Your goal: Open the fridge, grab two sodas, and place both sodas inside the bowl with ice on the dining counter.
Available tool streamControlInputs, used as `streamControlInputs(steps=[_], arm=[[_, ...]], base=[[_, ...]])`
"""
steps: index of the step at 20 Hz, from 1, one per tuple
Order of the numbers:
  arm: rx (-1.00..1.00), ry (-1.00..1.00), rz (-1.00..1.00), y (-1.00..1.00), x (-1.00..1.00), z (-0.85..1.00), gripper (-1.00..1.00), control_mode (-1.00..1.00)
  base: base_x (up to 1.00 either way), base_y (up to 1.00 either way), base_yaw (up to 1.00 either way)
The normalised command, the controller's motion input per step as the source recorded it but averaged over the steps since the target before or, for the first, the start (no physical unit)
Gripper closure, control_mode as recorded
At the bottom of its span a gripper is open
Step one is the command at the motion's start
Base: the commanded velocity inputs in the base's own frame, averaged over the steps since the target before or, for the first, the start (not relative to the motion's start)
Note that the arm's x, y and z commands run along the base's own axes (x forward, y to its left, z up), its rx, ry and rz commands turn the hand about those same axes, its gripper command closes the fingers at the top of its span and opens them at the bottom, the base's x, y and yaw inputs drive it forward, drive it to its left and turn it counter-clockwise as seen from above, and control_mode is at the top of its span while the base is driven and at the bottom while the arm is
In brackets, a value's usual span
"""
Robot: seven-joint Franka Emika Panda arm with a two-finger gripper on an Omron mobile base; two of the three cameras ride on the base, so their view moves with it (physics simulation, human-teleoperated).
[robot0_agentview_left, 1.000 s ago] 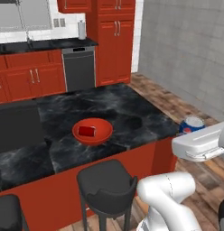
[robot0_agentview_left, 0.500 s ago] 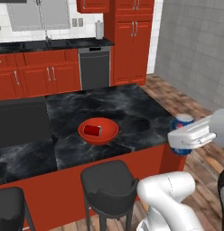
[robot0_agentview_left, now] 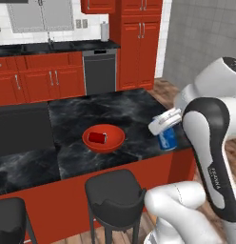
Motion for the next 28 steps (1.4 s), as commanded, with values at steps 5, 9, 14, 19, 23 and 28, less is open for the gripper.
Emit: streamControlInputs(steps=[5, 9, 14, 19, 23, 28], arm=[[-0.03, 0.19, 0.26, 0.3, 0.99, -0.54, 1.0, -1.0], [-0.01, 0.05, 0.22, 0.23, 0.78, -0.52, 1.0, -1.0], [-0.13, 0.08, 0.09, 0.25, 0.63, -0.27, 1.0, -1.0], [-0.13, 0.14, 0.12, 0.14, 0.66, -0.28, 1.0, -1.0], [-0.08, 0.14, 0.12, 0.02, 0.64, -0.31, 1.0, -1.0], [-0.04, 0.04, 0.05, 0.0, 0.36, -0.33, 1.0, -1.0]], base=[[0.0, 0.0, 0.0], [0.0, 0.0, 0.0], [0.0, 0.0, 0.0], [0.0, 0.0, 0.0], [0.0, 0.0, 0.0], [0.0, 0.0, 0.0]])
